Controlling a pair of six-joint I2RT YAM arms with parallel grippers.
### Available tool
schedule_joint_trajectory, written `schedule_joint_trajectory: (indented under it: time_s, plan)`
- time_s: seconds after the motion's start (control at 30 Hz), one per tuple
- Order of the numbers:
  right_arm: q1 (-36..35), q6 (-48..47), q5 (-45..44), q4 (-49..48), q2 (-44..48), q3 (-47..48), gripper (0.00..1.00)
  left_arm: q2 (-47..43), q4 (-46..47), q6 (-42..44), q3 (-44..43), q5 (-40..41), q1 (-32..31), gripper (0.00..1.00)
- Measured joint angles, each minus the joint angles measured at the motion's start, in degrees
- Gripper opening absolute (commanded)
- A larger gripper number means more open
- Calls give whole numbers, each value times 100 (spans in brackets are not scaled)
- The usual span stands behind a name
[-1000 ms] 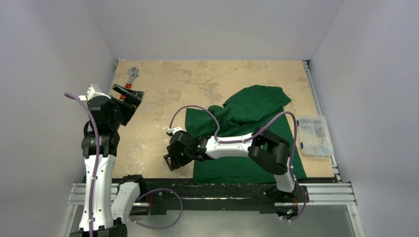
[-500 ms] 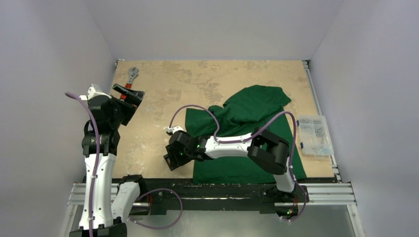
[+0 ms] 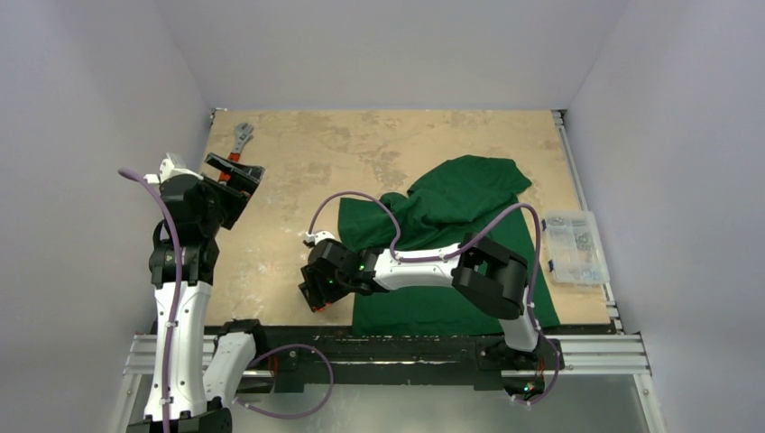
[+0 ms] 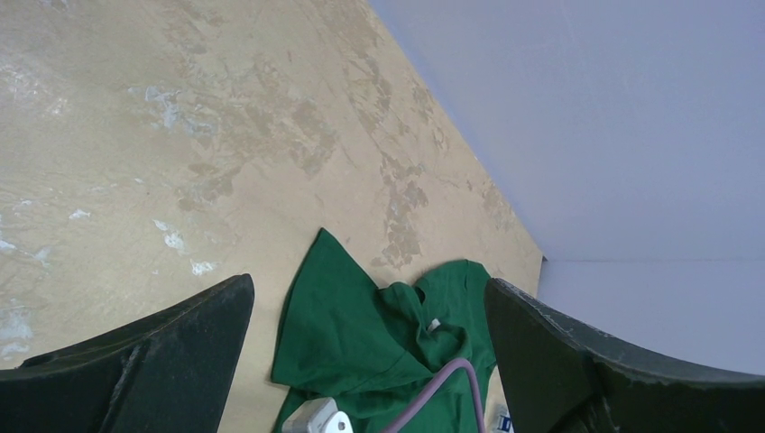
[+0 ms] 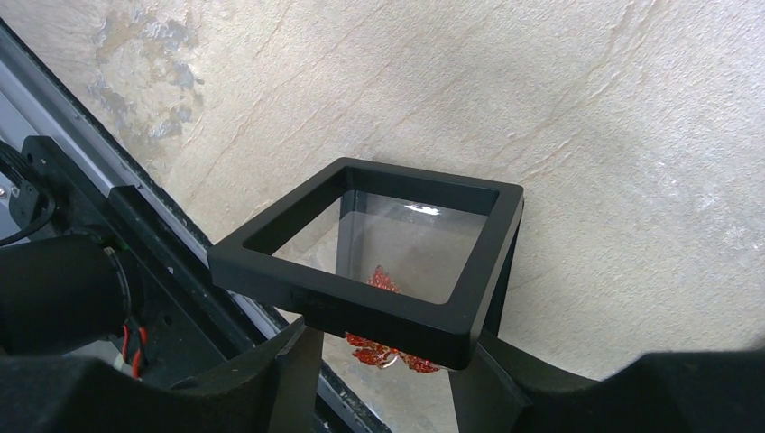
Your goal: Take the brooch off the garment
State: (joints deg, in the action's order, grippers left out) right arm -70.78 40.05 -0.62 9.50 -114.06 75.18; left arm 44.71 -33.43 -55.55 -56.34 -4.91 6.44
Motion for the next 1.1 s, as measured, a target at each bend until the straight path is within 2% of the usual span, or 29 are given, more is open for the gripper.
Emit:
schedule_joint_trajectory:
  time_s: [0.3,0.73,1.1]
  plan:
    - [-4,4,-138,42,37,0,59,39,114,0,0,-87,0,100]
    - [-4,-9,-186,44,282,-11,58,116,122,0,0,-170,0,100]
    - [-4,-50,-195,234,599,-393,62,186,173,-2,0,-240,0,100]
